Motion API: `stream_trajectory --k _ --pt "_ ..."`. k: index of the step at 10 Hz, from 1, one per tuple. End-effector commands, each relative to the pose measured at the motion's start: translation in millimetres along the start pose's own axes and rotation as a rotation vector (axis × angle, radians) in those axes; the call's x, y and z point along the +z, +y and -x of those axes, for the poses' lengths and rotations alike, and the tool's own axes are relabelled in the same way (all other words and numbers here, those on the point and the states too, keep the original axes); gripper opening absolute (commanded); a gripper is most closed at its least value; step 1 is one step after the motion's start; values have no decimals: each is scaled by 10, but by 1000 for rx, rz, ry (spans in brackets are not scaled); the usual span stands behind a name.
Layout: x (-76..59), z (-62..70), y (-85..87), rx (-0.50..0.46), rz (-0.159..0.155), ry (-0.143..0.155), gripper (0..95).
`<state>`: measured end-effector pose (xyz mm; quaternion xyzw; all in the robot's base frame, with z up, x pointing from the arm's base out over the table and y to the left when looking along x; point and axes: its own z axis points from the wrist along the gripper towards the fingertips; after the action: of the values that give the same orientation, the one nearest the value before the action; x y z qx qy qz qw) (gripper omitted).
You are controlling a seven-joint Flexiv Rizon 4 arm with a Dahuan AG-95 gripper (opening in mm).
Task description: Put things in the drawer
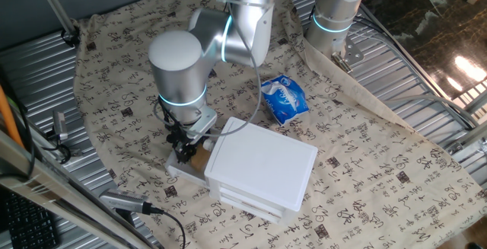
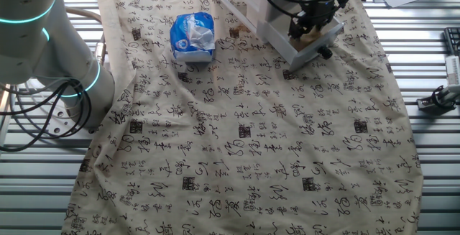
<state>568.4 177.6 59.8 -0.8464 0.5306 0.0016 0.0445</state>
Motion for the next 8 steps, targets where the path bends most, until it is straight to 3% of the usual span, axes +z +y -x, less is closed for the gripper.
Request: stream_trajectory --k 1,8 --pt "-22 5 0 -2 16 -6 570" --pt "-182 -5 22 8 35 -7 570"
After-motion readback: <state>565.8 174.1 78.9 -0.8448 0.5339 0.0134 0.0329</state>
